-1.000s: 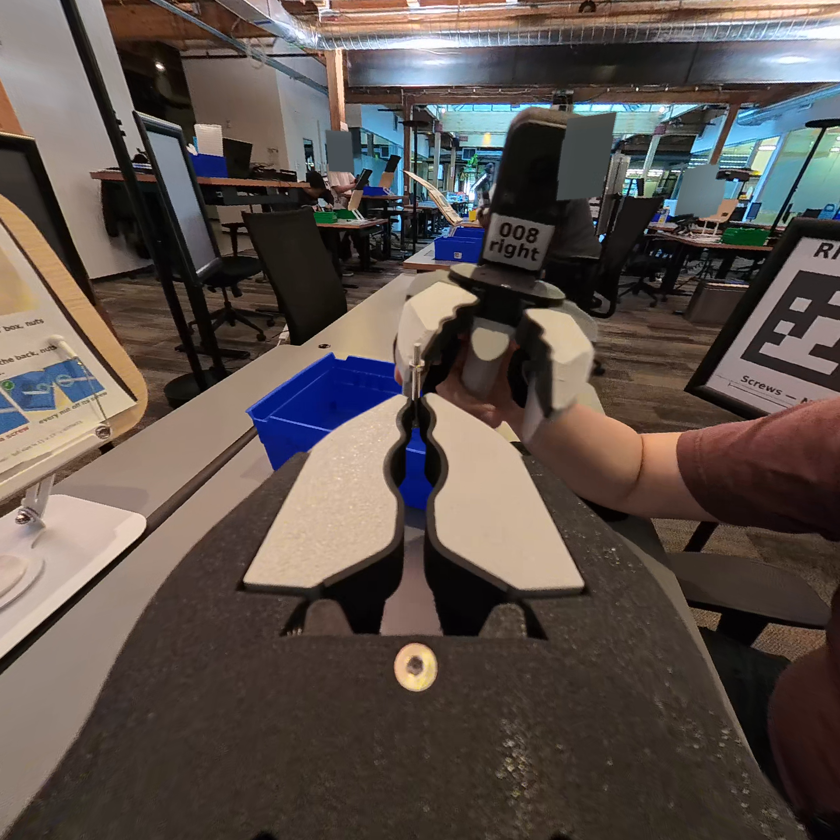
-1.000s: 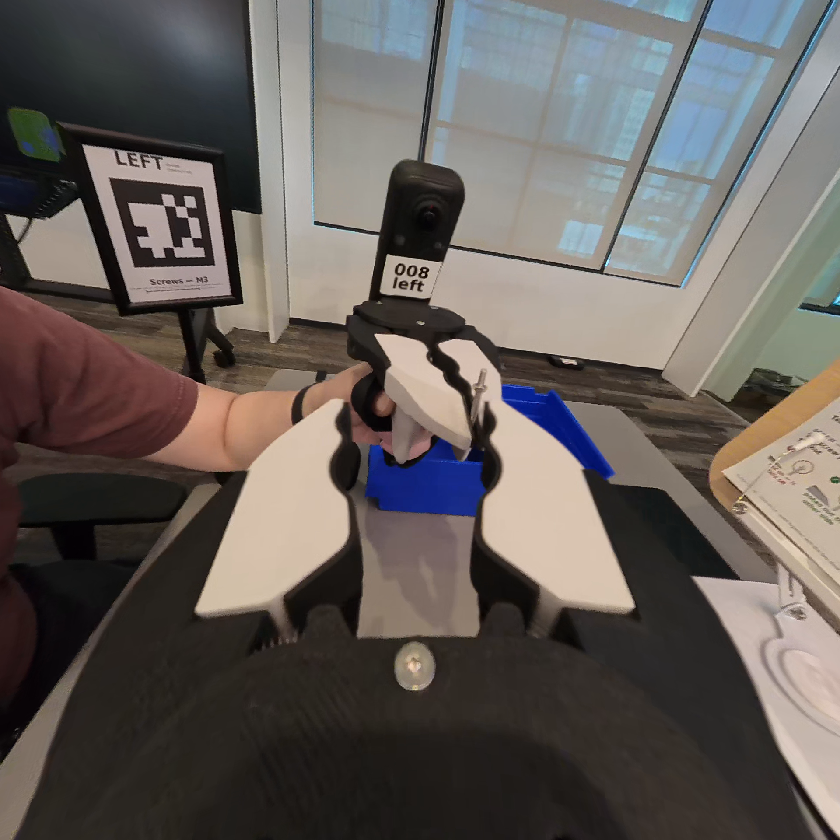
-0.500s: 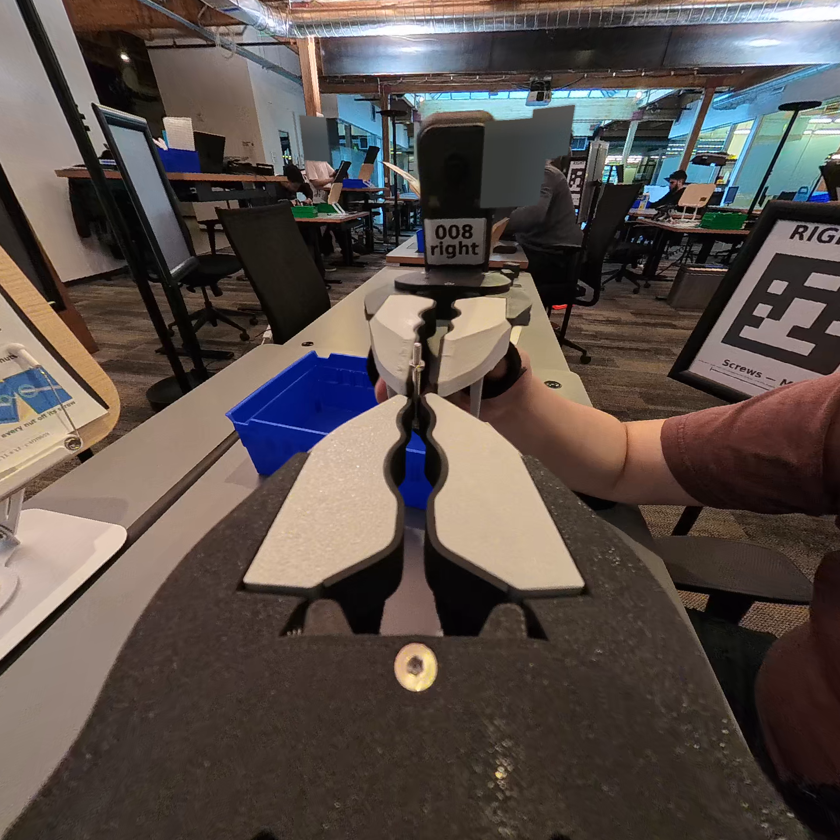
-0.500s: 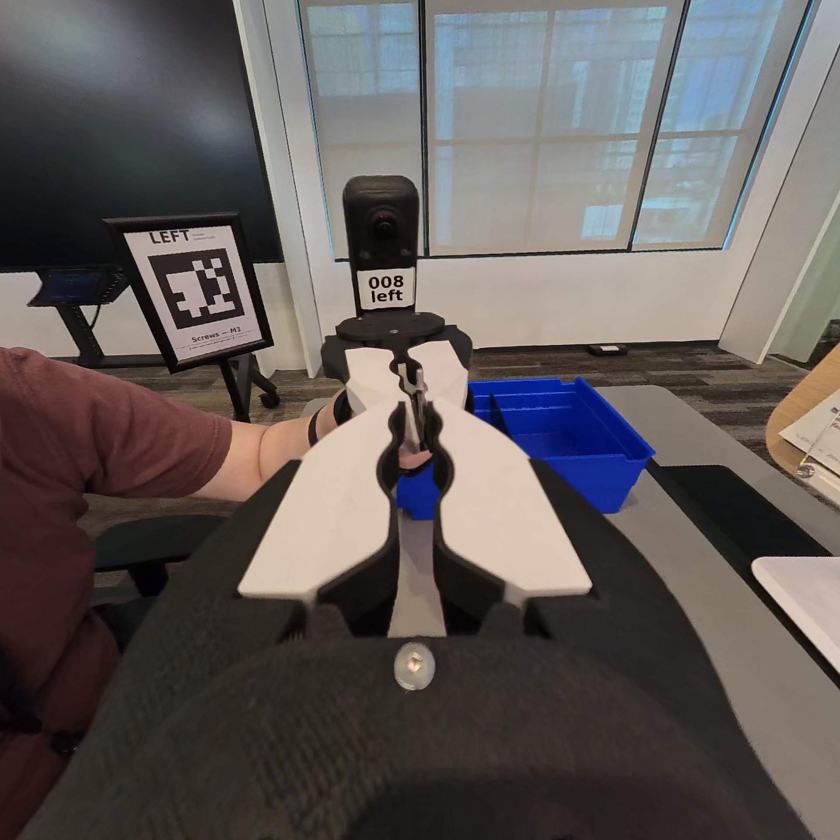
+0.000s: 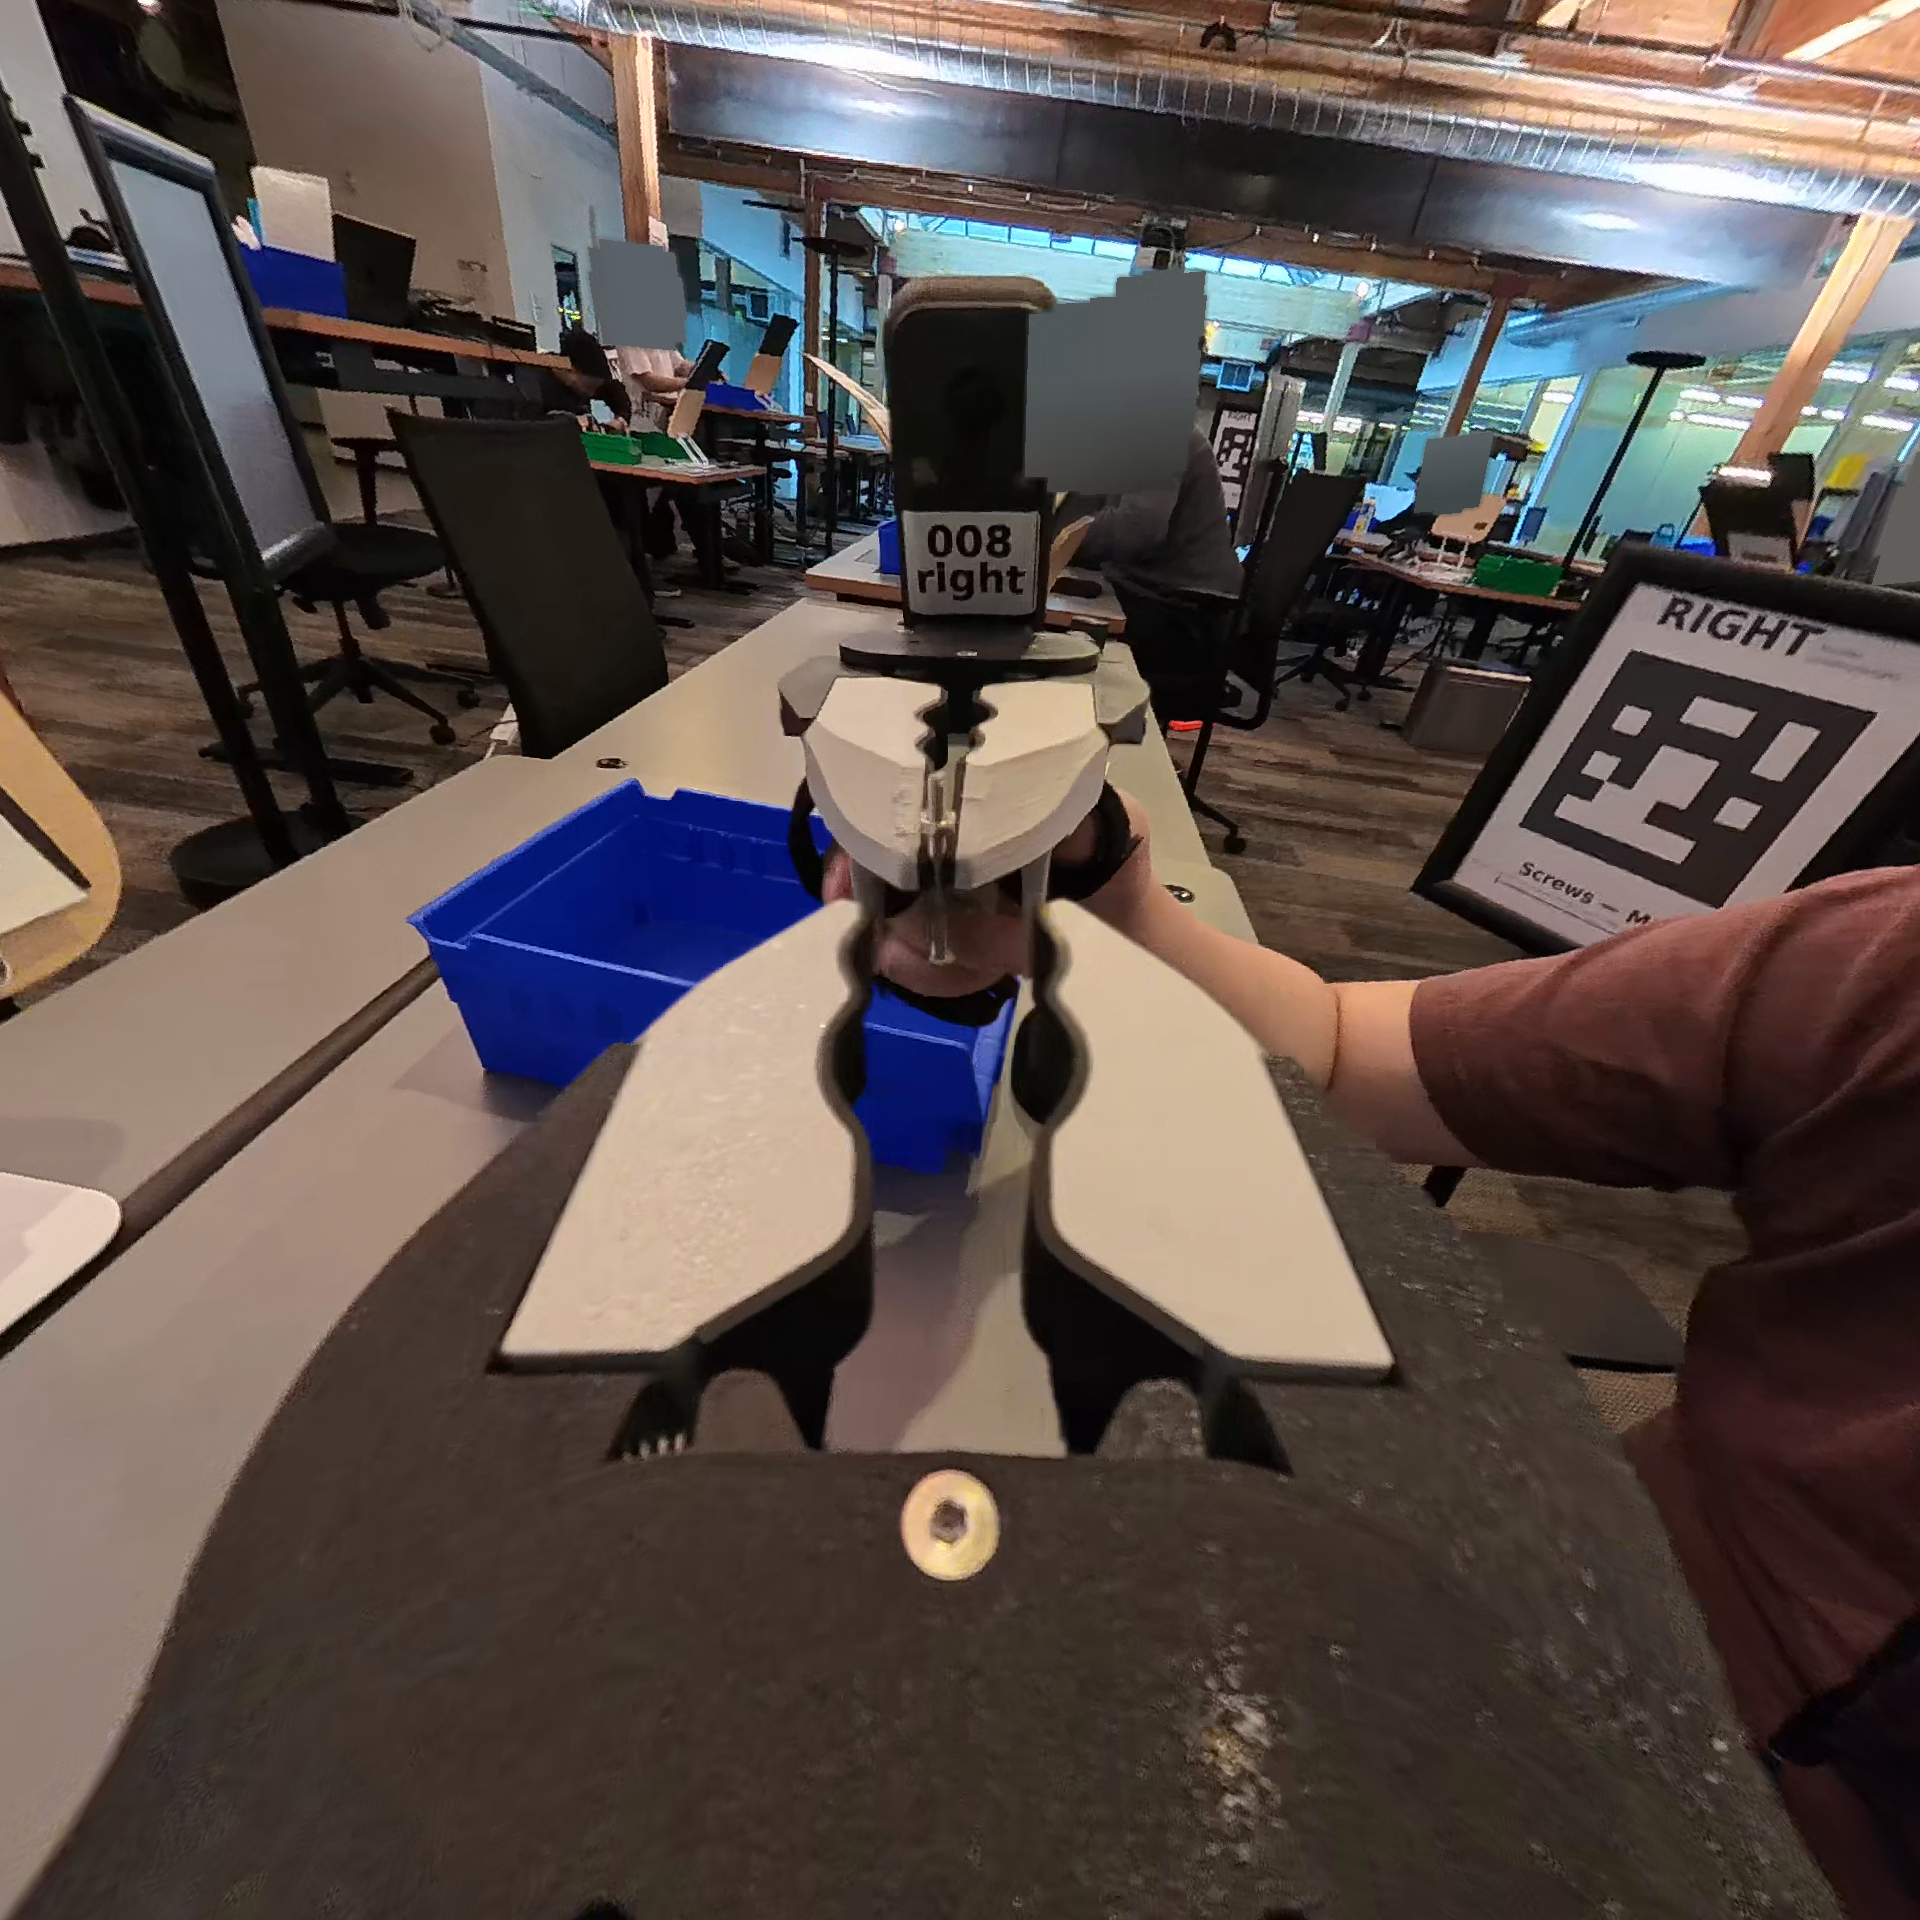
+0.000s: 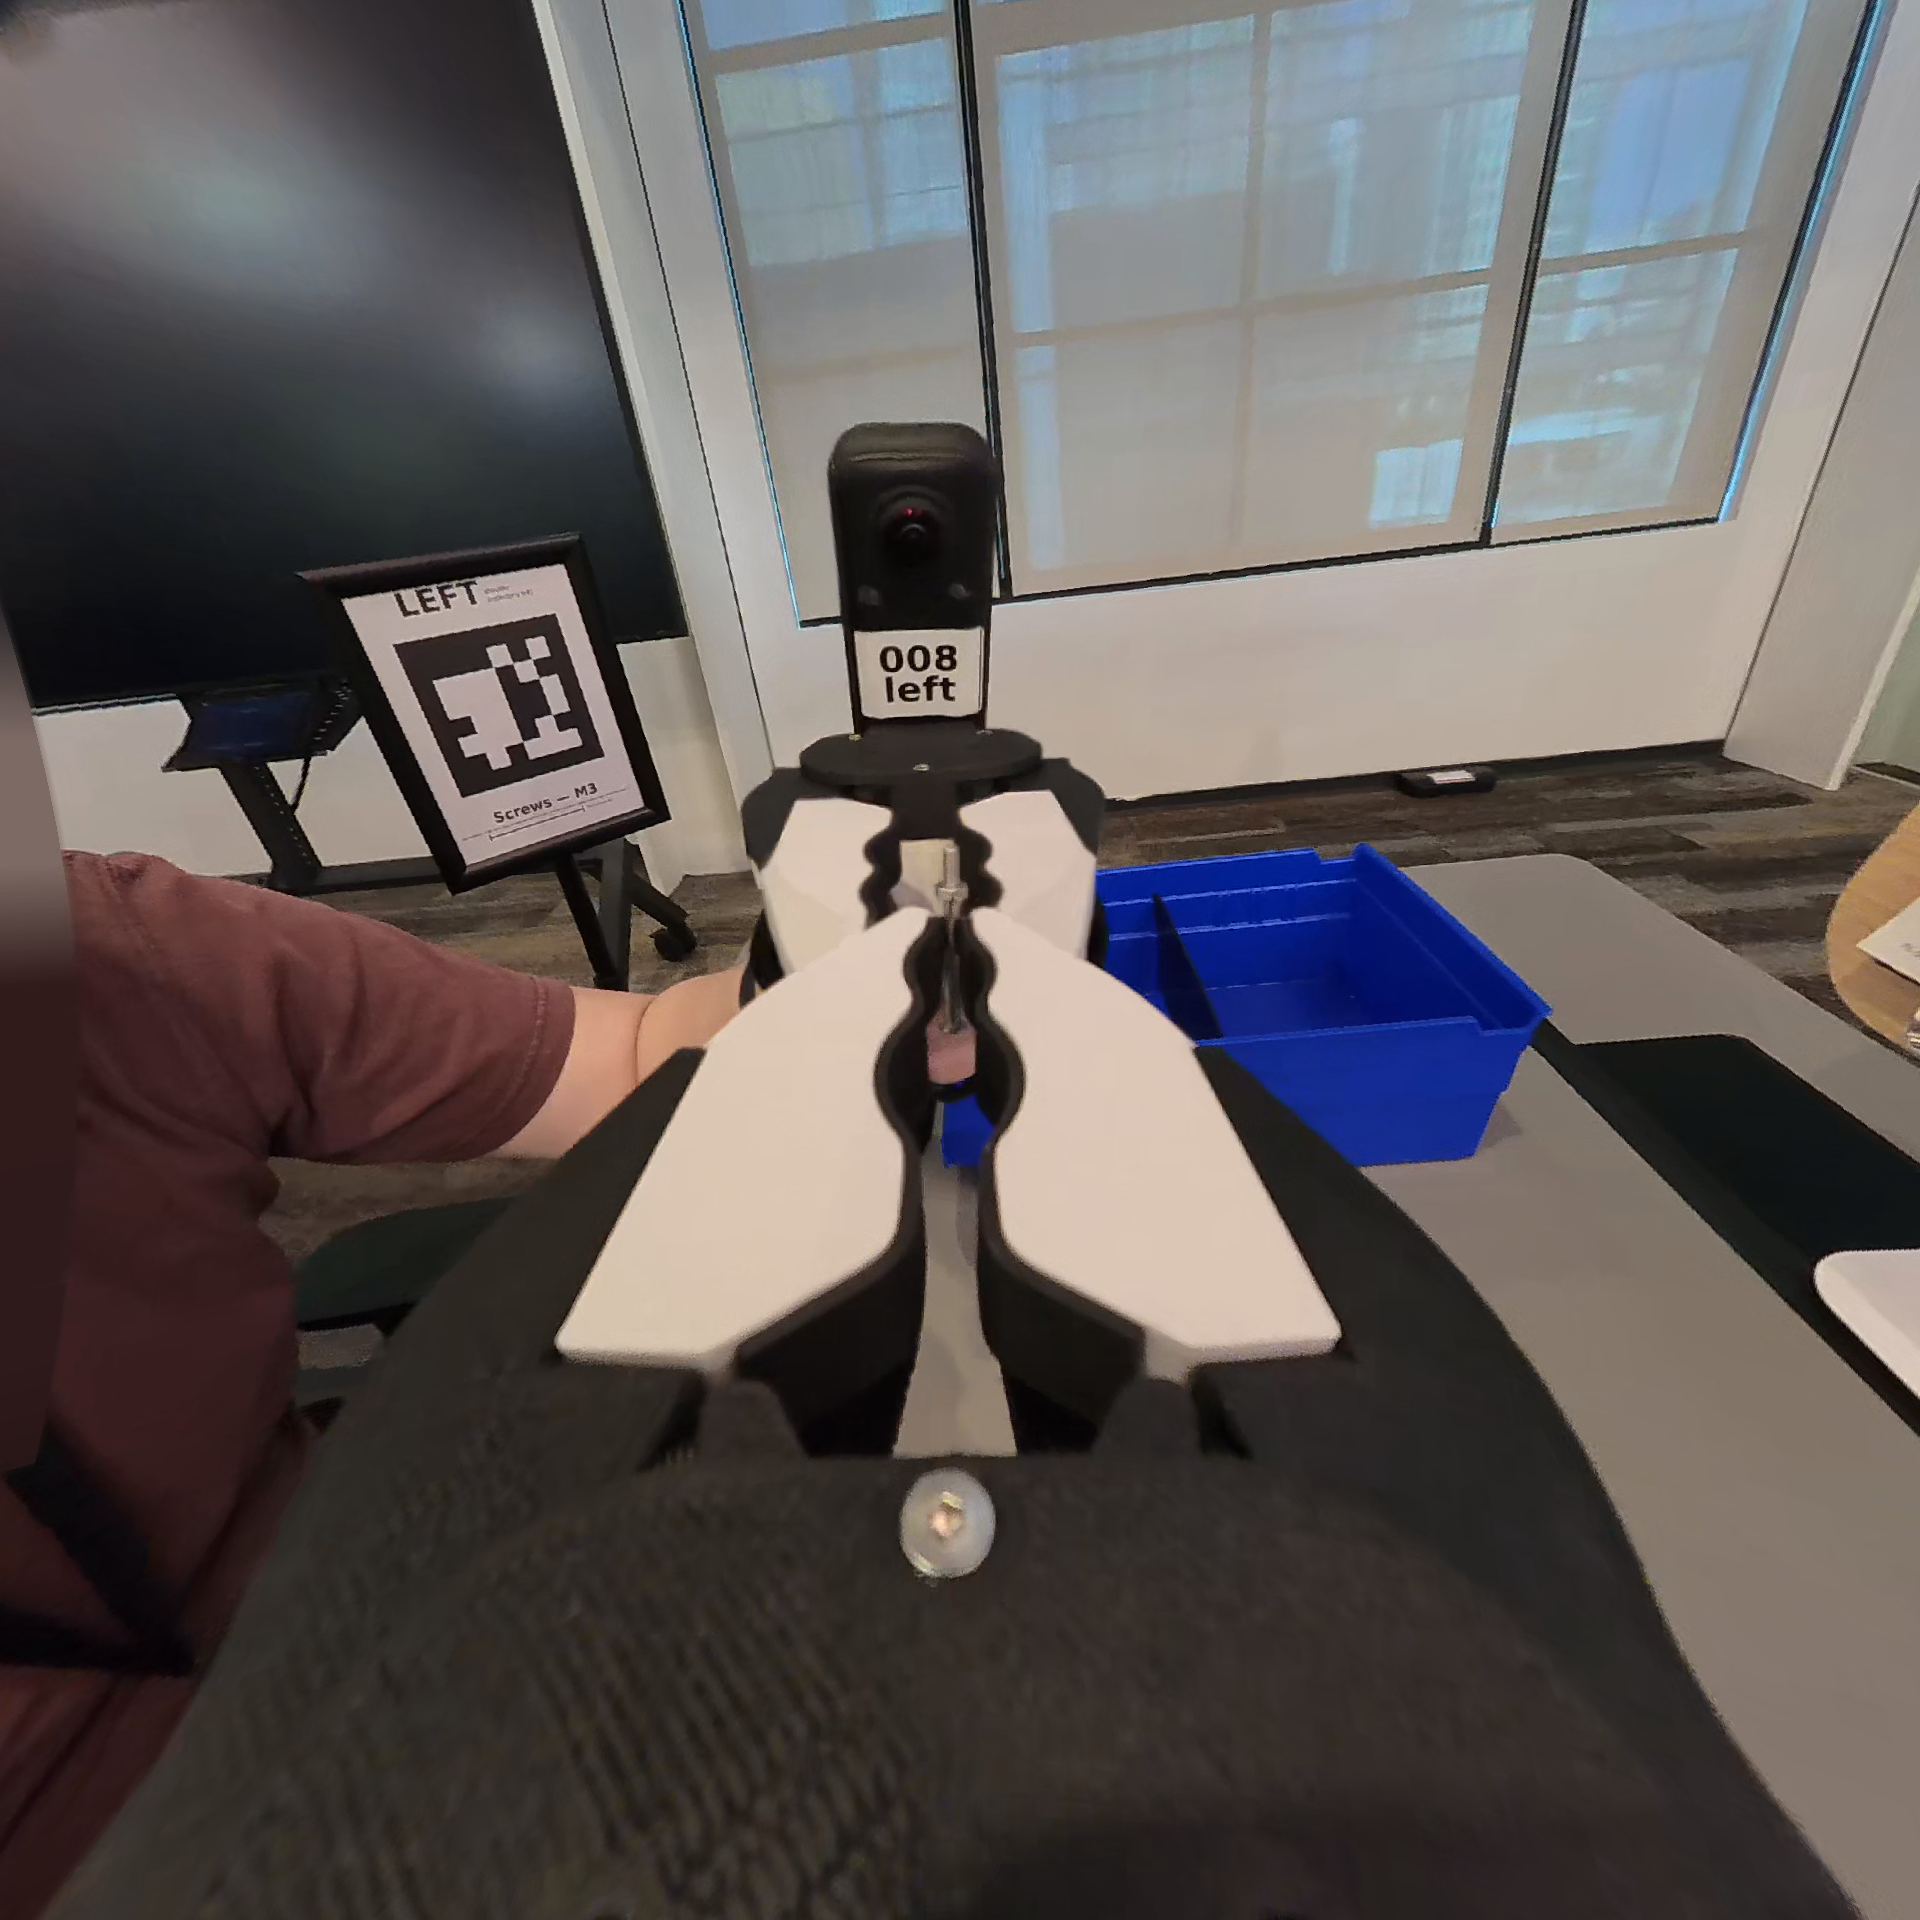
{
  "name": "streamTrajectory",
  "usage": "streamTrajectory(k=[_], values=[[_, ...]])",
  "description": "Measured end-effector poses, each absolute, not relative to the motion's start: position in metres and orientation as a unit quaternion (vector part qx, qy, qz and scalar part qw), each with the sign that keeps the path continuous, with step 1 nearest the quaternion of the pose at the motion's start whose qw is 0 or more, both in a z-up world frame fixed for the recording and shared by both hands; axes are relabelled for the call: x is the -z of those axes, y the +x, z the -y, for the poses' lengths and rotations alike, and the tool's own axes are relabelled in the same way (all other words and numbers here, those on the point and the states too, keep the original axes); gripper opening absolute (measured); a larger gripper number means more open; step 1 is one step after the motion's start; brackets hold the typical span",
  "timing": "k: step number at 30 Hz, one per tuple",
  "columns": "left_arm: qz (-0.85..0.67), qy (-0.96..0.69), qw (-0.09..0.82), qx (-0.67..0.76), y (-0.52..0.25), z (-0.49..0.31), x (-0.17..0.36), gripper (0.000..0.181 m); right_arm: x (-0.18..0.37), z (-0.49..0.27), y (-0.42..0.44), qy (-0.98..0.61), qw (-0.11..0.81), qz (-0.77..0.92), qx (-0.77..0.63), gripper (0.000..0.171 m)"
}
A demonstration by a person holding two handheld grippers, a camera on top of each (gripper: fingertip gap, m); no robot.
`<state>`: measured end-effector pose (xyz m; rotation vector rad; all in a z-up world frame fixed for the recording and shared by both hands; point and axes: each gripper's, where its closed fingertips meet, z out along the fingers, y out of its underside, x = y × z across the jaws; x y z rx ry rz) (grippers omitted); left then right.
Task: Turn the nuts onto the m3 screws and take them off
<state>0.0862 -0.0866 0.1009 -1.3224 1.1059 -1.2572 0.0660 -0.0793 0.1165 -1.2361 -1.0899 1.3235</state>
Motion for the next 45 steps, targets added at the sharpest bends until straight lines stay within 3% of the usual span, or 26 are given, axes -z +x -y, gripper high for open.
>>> streamTrajectory(k=[4, 9, 12, 16, 20, 23, 39, 42, 45], values=[[-0.451, -0.564, 0.475, 0.503, 0.082, 0.079, -0.099, 0.056, -0.120, 0.071, 0.078, -0.520, 0.474, 0.427, -0.568, 0.003], [-0.457, -0.572, 0.494, 0.469, 0.061, 0.074, -0.110, 0.051, -0.110, 0.043, 0.134, -0.634, 0.451, 0.400, -0.485, 0.003], [-0.458, -0.573, 0.502, 0.458, 0.056, 0.075, -0.115, 0.049, -0.062, 0.009, 0.207, -0.777, 0.403, 0.335, -0.349, 0.003], [-0.465, -0.586, 0.501, 0.435, 0.057, 0.073, -0.109, 0.048, 0.031, -0.021, 0.302, -0.925, 0.264, 0.201, -0.185, 0.003], [-0.458, -0.589, 0.497, 0.444, 0.058, 0.071, -0.107, 0.046, 0.099, -0.017, 0.326, -0.964, 0.122, 0.160, -0.173, 0.003], [-0.459, -0.590, 0.494, 0.444, 0.059, 0.070, -0.105, 0.046, 0.131, -0.016, 0.343, -0.978, 0.066, 0.147, -0.132, 0.003], [-0.463, -0.593, 0.484, 0.447, 0.063, 0.070, -0.100, 0.046, 0.161, -0.018, 0.371, -0.989, 0.016, 0.135, -0.063, 0.004], [-0.458, -0.590, 0.492, 0.448, 0.058, 0.069, -0.106, 0.047, 0.152, -0.018, 0.373, -0.987, 0.027, 0.145, -0.059, 0.021], [-0.449, -0.589, 0.511, 0.437, 0.045, 0.065, -0.116, 0.048, 0.125, -0.023, 0.366, -0.982, 0.082, 0.157, -0.069, 0.021]])
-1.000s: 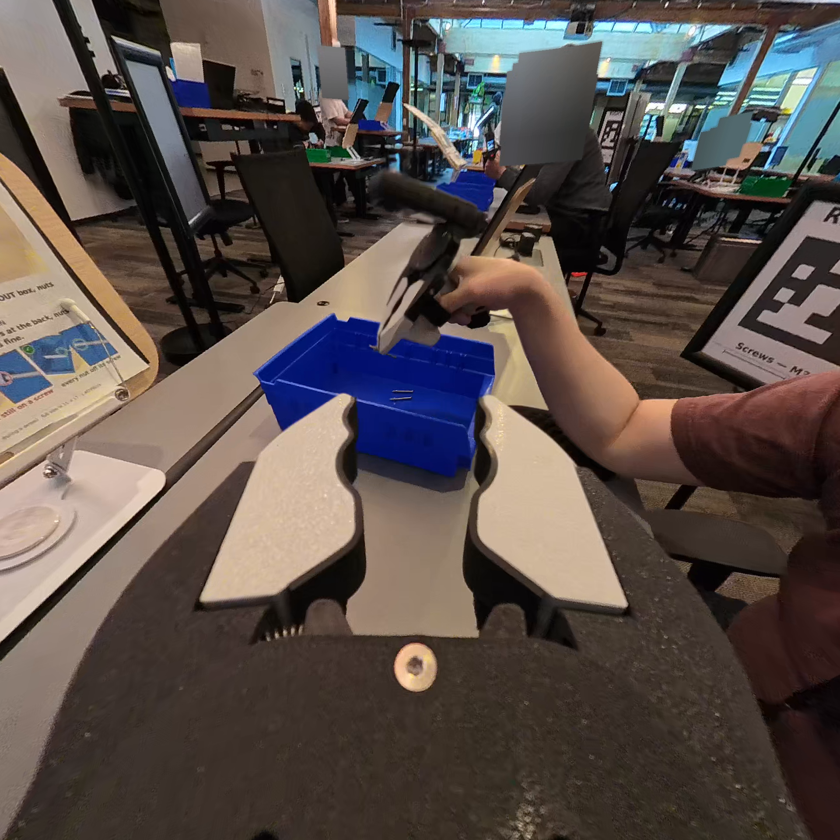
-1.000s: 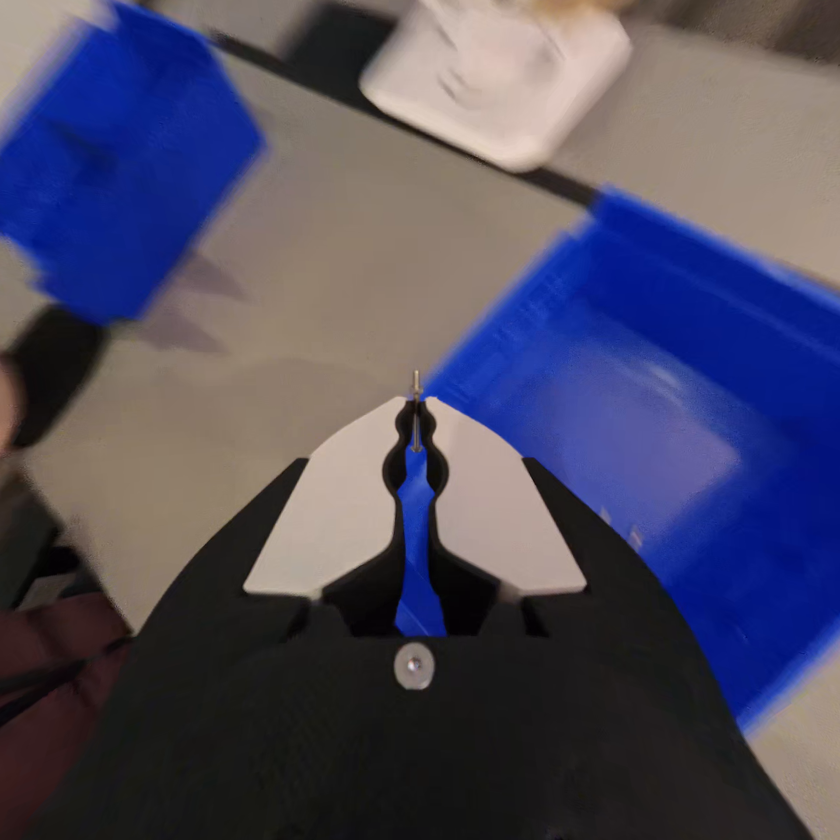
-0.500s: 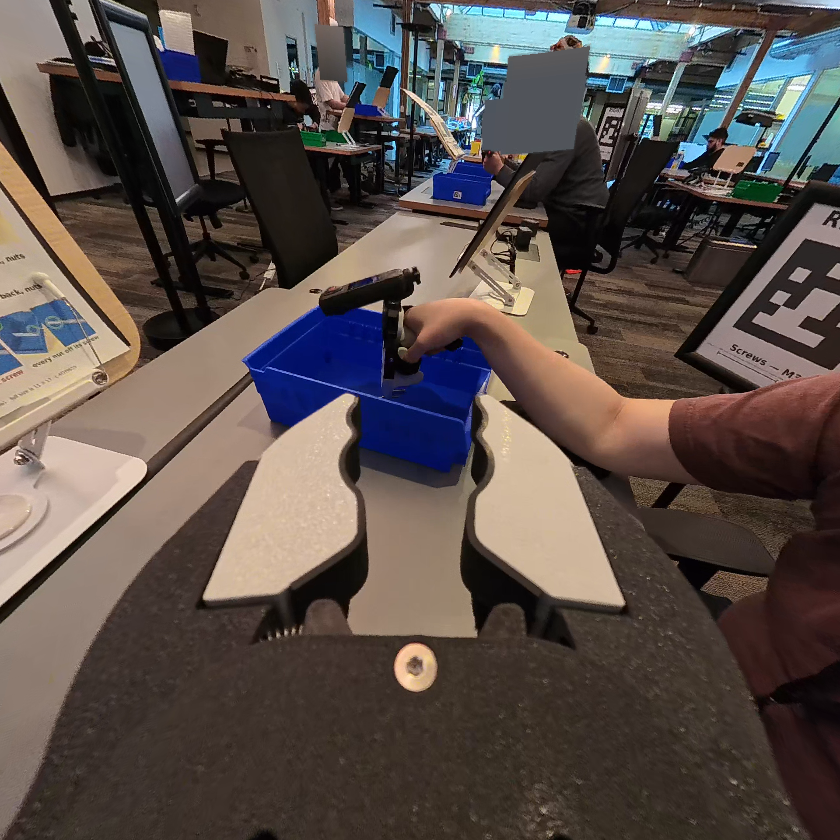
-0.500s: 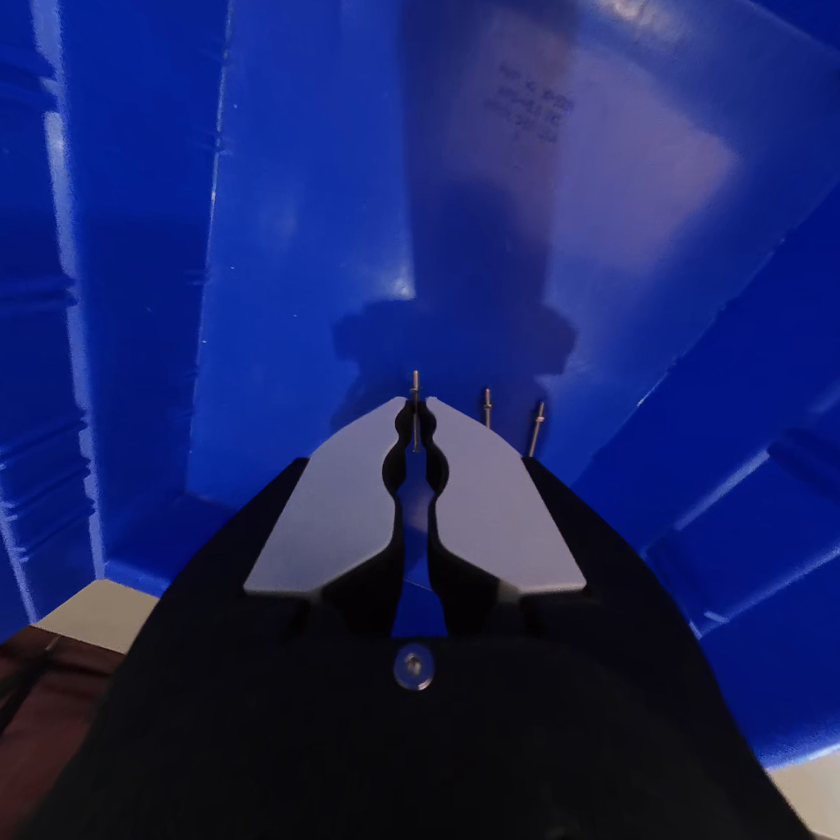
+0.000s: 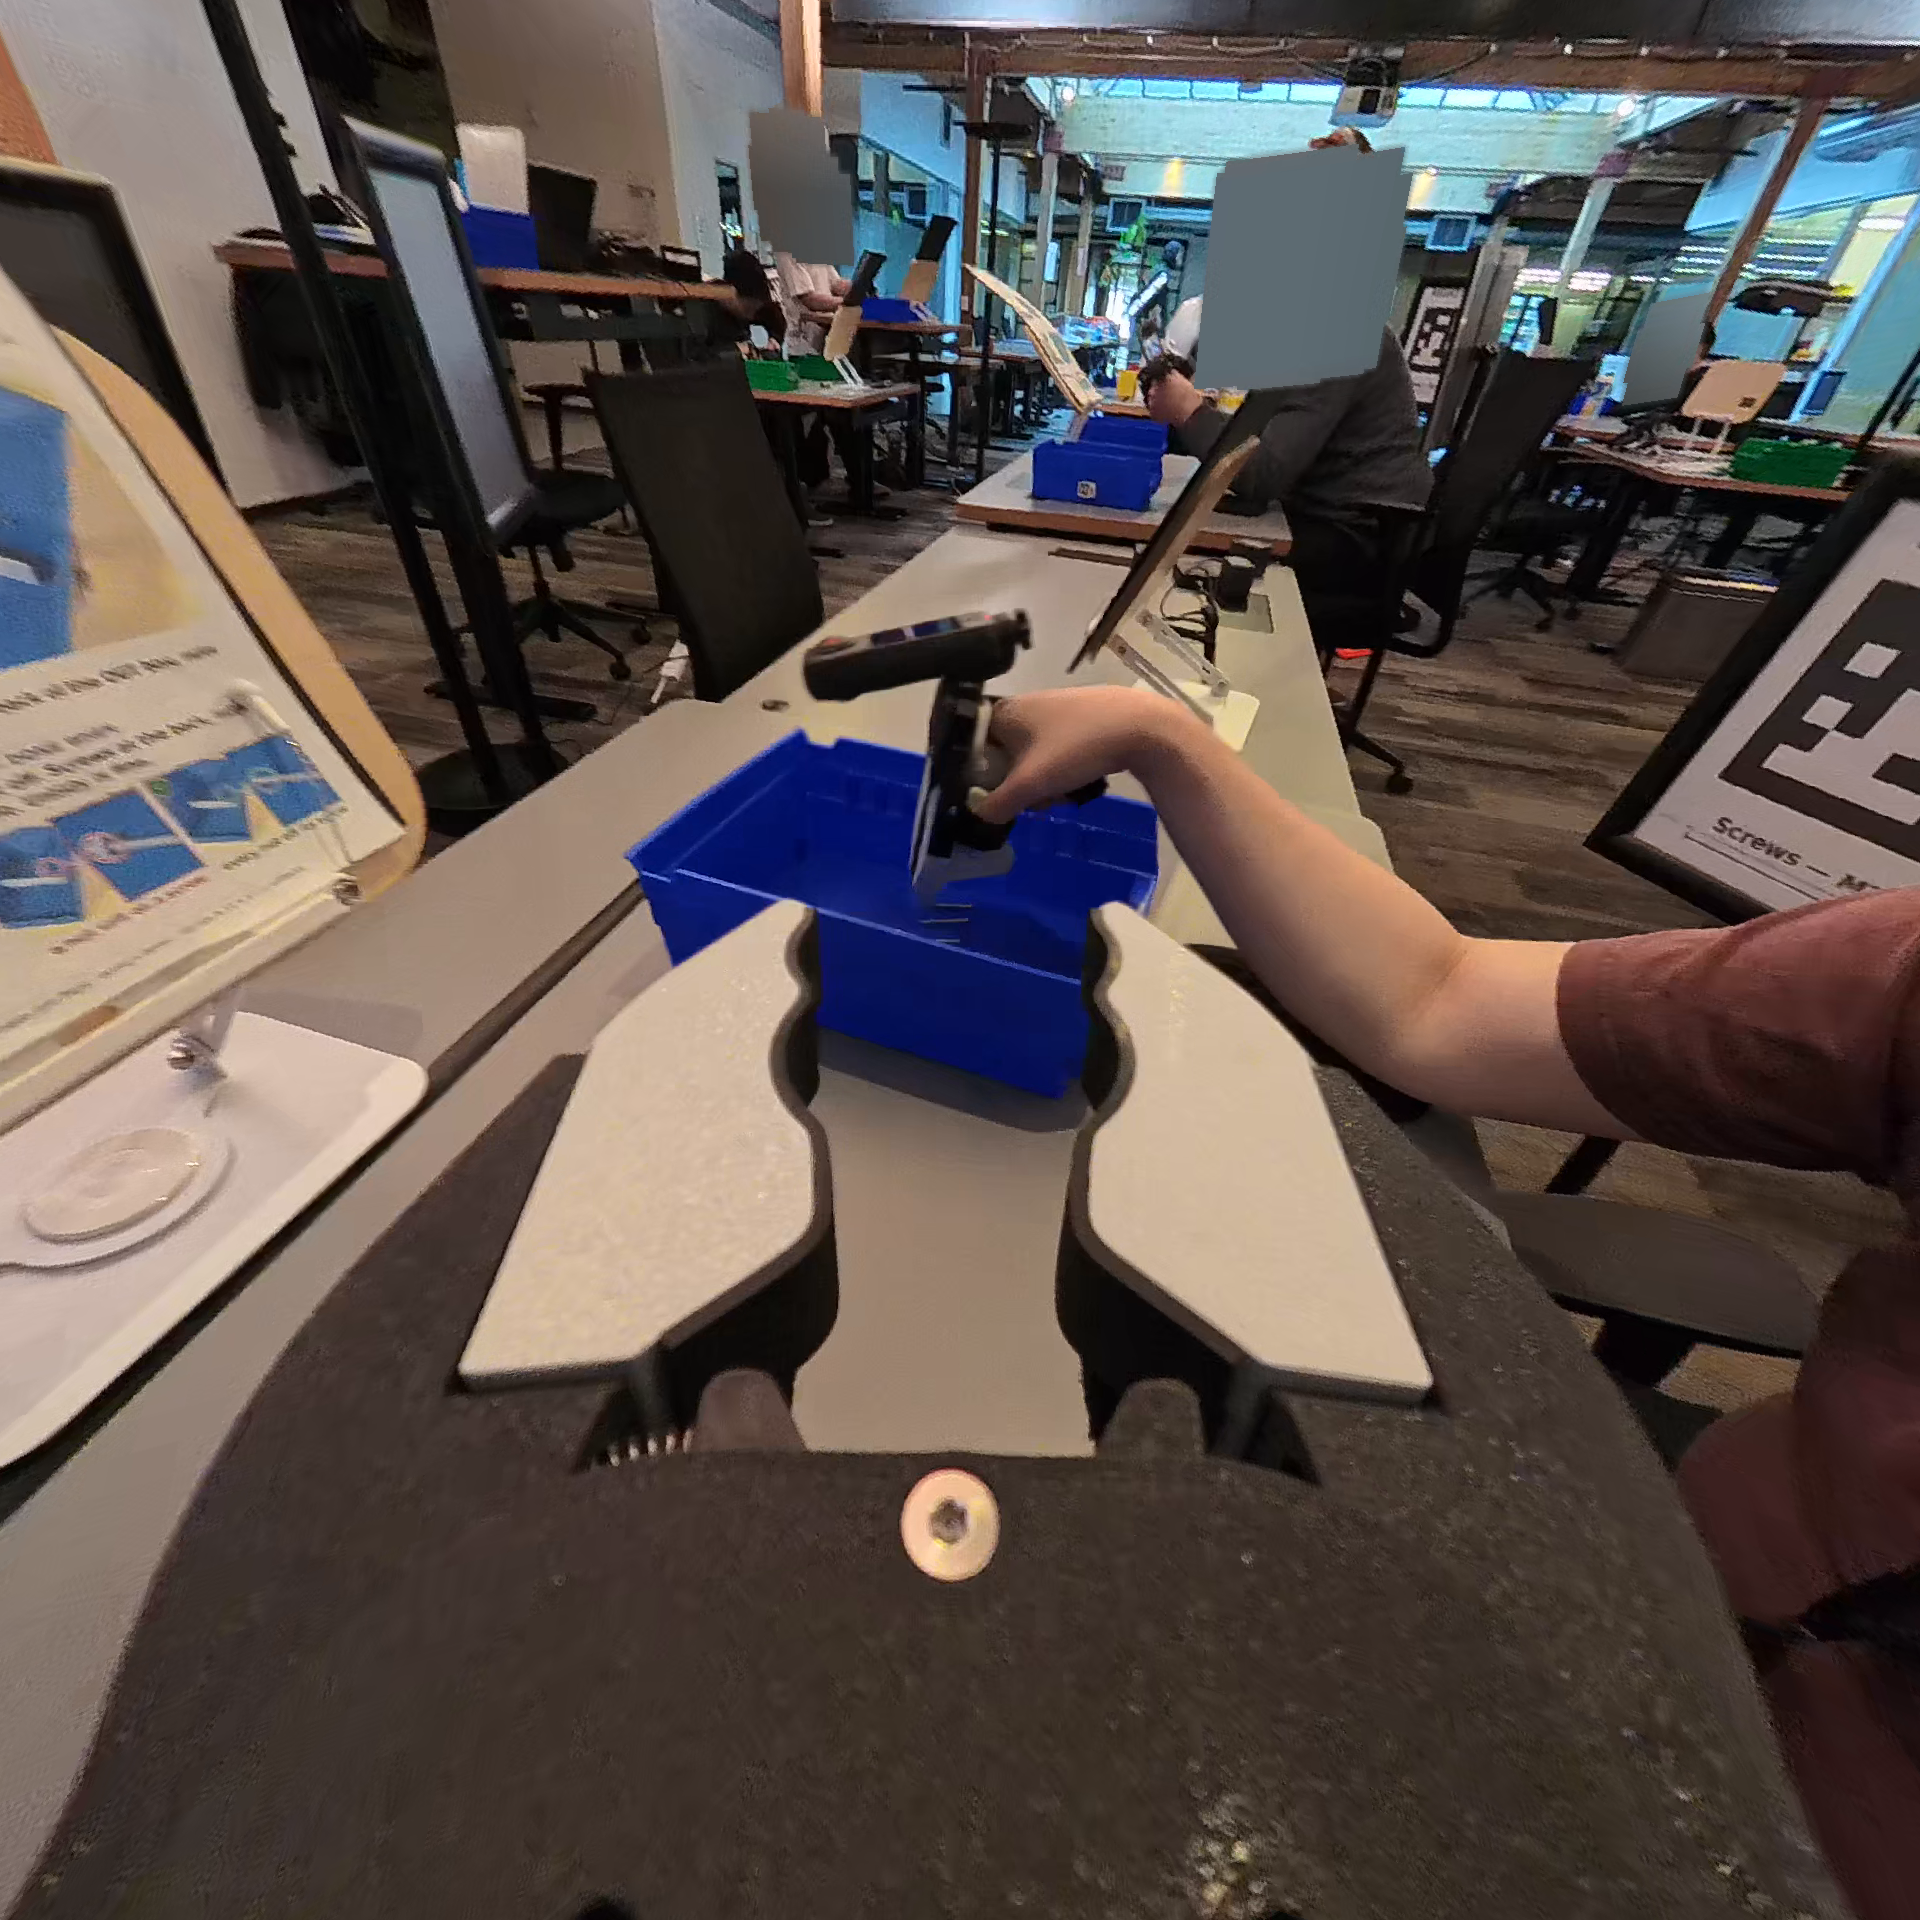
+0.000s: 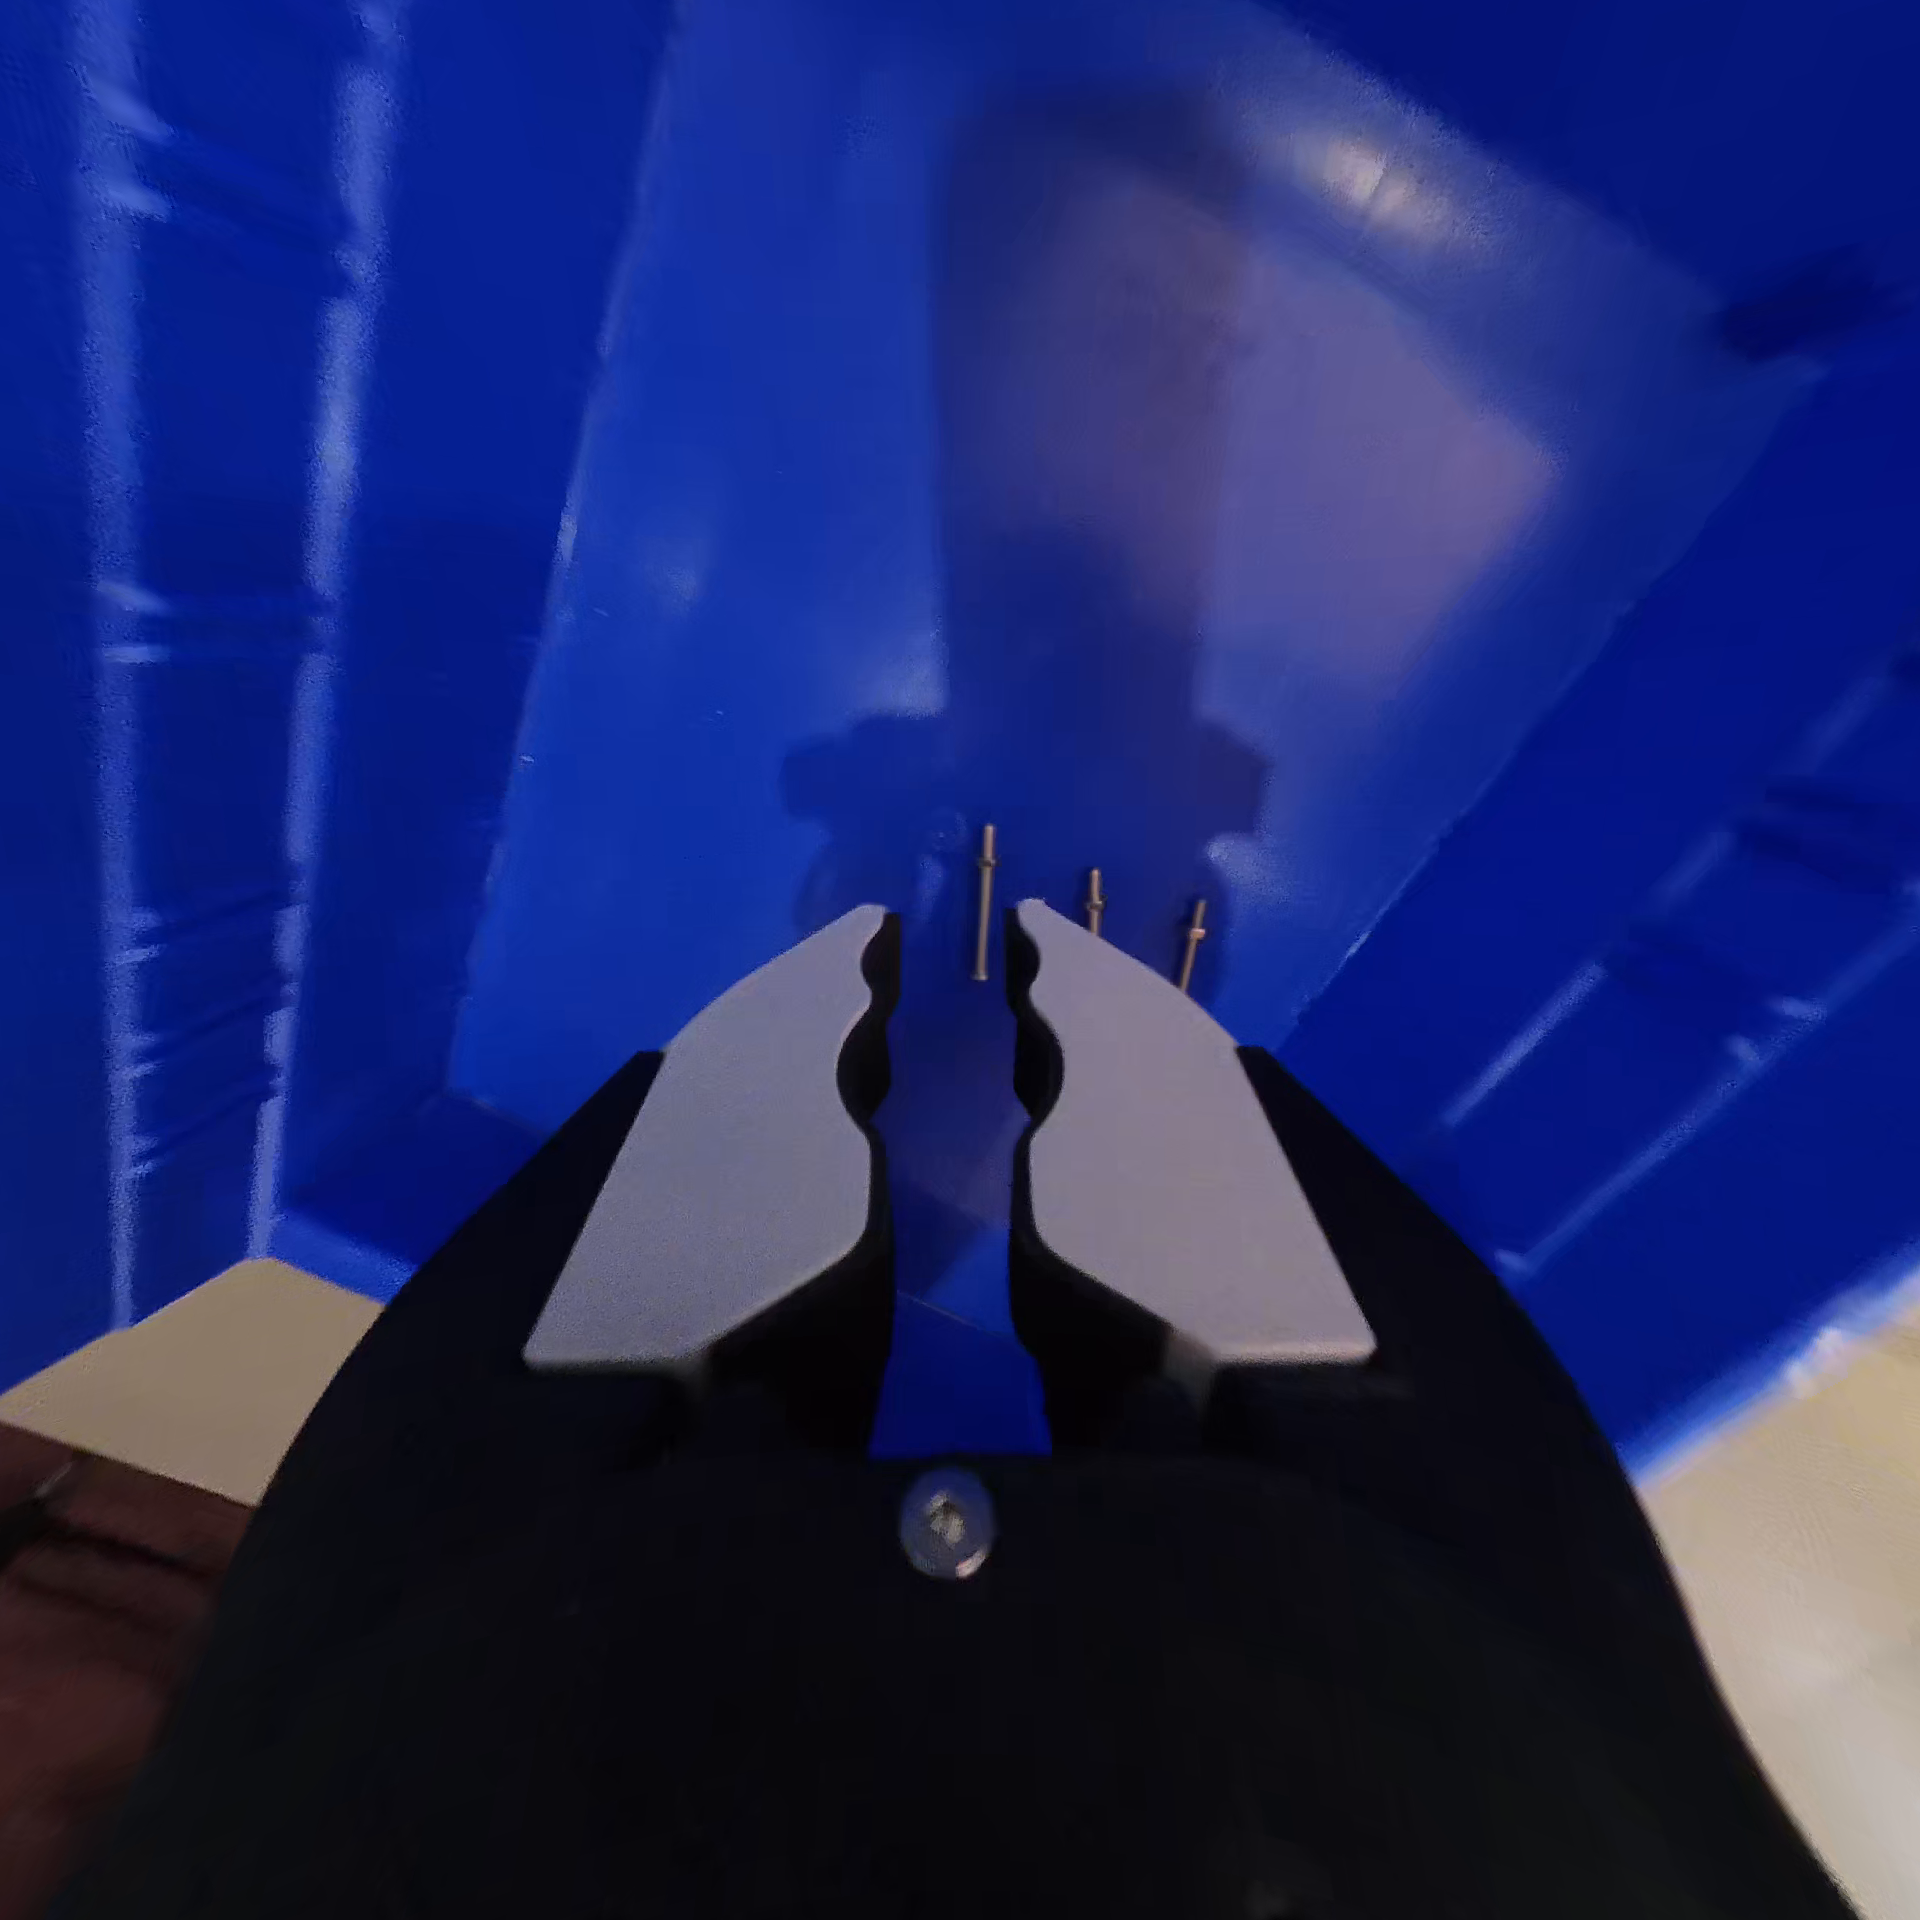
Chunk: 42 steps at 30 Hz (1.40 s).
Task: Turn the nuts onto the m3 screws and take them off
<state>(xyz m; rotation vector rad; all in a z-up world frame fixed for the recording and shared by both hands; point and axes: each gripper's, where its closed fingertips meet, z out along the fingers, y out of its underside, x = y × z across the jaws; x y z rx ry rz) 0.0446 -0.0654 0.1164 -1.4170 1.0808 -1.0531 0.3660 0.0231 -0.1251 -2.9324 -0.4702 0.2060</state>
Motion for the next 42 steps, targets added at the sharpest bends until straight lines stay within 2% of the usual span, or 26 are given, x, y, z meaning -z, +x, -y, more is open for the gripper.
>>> streamTrajectory(k=[3, 8, 13, 16, 19, 22, 26, 29, 36, 39, 42], values=[[-0.435, -0.608, 0.536, 0.393, 0.020, 0.055, -0.126, 0.047, 0.083, -0.032, 0.363, -0.970, 0.172, 0.166, -0.054, 0.020], [-0.389, -0.685, 0.579, 0.210, -0.057, 0.023, -0.128, 0.045, 0.001, -0.048, 0.340, -0.910, 0.359, 0.200, -0.047, 0.023], [-0.317, -0.732, 0.585, 0.146, -0.121, 0.011, -0.129, 0.041, -0.081, -0.060, 0.313, -0.791, 0.568, 0.222, -0.048, 0.026], [-0.285, -0.754, 0.584, 0.094, -0.152, 0.002, -0.125, 0.039, -0.114, -0.049, 0.292, -0.717, 0.646, 0.250, -0.074, 0.032], [-0.285, -0.784, 0.546, 0.076, -0.164, 0.002, -0.108, 0.036, -0.124, -0.038, 0.264, -0.678, 0.664, 0.285, -0.136, 0.044], [-0.308, -0.830, 0.459, 0.078, -0.165, 0.014, -0.074, 0.034, -0.129, -0.033, 0.246, -0.652, 0.676, 0.295, -0.178, 0.056], [-0.325, -0.886, 0.330, 0.016, -0.176, 0.033, -0.020, 0.019, -0.134, -0.025, 0.233, -0.623, 0.689, 0.317, -0.193, 0.052], [-0.323, -0.905, 0.277, -0.004, -0.179, 0.040, 0.012, 0.010, -0.133, -0.022, 0.229, -0.624, 0.681, 0.331, -0.194, 0.053], [-0.380, -0.910, 0.164, -0.004, -0.207, 0.039, 0.074, 0.009, -0.131, -0.022, 0.221, -0.624, 0.668, 0.347, -0.208, 0.053], [-0.393, -0.912, 0.117, -0.017, -0.225, 0.037, 0.086, 0.000, -0.127, -0.022, 0.217, -0.625, 0.663, 0.350, -0.216, 0.053], [-0.423, -0.902, 0.089, -0.010, -0.229, 0.039, 0.091, 0.005, -0.121, -0.023, 0.214, -0.631, 0.654, 0.351, -0.226, 0.053]])
